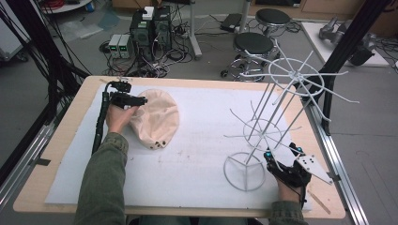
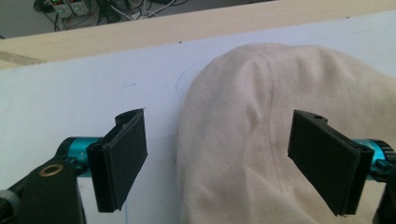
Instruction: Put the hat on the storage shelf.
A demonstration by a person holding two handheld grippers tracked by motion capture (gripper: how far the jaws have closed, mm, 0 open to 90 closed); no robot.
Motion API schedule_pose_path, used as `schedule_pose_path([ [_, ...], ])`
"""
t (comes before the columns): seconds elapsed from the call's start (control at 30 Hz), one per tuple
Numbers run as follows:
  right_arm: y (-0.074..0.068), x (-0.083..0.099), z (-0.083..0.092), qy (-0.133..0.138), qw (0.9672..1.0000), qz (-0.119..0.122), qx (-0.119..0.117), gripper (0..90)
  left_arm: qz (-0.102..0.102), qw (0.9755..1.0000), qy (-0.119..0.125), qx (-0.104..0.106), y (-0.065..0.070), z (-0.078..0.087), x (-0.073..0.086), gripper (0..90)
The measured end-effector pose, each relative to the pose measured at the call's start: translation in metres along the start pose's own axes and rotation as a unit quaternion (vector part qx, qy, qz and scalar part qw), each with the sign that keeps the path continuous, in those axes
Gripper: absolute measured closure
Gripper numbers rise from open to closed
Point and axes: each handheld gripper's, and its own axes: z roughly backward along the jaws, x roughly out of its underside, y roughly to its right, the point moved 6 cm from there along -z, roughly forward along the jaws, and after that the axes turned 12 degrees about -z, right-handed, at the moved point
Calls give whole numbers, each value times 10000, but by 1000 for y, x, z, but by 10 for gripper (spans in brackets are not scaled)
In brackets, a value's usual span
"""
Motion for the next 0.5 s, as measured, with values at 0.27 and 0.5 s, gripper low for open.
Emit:
schedule_pose_path([
  [0.27, 0, 0, 0, -7, 10000, 46, -17, 112, 128, 9995, -289, 71, 6, -13, 12, 225],
  [0.5, 0, 0, -1, -27, 10000, 45, -21, 112, 158, 9990, -412, 0, 8, -21, 26, 293],
])
